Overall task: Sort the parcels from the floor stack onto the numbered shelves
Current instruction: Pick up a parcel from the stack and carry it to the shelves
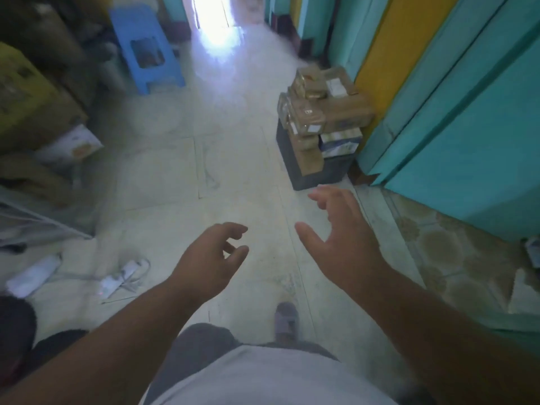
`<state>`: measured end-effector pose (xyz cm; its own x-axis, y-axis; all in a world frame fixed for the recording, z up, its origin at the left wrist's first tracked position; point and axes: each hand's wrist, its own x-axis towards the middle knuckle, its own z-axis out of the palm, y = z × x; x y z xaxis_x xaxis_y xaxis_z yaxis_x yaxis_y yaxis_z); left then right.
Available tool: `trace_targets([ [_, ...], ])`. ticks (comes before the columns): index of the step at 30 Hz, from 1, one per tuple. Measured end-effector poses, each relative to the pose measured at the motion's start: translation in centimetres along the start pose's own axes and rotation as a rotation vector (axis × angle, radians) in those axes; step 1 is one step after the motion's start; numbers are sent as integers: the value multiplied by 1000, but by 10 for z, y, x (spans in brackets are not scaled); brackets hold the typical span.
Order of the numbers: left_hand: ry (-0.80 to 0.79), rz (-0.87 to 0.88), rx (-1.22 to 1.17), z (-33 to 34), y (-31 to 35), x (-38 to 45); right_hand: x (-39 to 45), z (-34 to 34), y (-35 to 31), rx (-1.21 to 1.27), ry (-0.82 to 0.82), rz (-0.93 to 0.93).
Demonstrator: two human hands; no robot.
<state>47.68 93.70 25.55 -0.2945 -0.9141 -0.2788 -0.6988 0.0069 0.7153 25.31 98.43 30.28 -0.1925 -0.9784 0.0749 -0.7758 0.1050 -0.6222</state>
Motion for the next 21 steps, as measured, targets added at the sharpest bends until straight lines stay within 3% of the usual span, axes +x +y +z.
trace_targets([
  [5,90,-77,-35,-59,-30,87,140,33,-33,31,10,-117],
  [10,21,-22,11,-115,-45,214,247,53,-50,53,150,-20],
  [15,-44,82,29,-133,0,343,323,33,-32,27,243,62],
  [21,-189,166,75,-99,63,489,425,7,35,-67,329,184],
])
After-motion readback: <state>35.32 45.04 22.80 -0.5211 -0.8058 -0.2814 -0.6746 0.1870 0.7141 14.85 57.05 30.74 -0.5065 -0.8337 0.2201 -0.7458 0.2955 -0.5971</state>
